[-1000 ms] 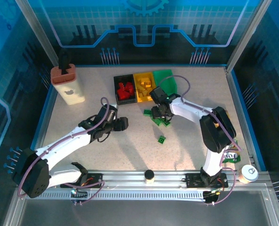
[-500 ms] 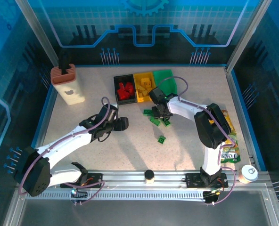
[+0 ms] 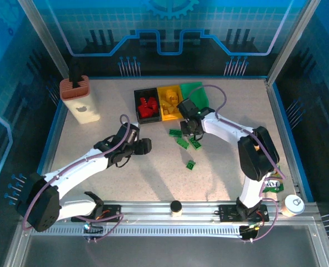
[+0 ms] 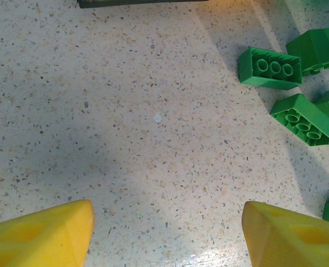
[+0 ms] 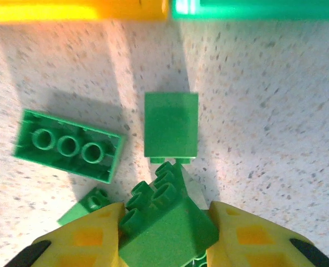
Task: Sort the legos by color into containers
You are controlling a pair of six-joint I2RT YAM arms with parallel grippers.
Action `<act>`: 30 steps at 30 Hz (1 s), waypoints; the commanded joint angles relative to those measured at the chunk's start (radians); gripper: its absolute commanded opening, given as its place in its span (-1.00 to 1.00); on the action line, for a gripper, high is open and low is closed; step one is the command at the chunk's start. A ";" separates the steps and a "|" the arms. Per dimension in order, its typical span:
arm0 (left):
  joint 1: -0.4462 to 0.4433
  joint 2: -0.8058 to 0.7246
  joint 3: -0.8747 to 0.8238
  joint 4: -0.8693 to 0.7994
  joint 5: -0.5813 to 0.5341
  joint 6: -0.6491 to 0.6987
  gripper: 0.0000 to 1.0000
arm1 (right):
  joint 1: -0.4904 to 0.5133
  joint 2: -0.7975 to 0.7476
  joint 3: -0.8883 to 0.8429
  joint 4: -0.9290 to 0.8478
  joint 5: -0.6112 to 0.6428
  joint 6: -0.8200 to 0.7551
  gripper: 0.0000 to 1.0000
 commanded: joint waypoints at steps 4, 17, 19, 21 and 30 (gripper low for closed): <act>-0.012 0.005 0.015 0.016 -0.014 0.019 0.43 | -0.055 -0.028 0.137 -0.036 0.028 -0.068 -0.51; -0.038 -0.018 0.010 0.000 -0.035 0.026 0.43 | -0.210 0.260 0.543 -0.117 -0.049 -0.116 -0.49; -0.042 -0.018 0.010 0.001 -0.035 0.023 0.43 | -0.220 0.304 0.597 -0.134 -0.045 -0.115 -0.46; -0.046 -0.017 0.012 0.003 -0.033 0.022 0.43 | -0.229 0.336 0.647 -0.153 -0.044 -0.114 -0.23; -0.065 -0.001 0.027 0.021 -0.028 0.033 0.43 | -0.223 0.167 0.452 -0.061 -0.066 -0.091 0.69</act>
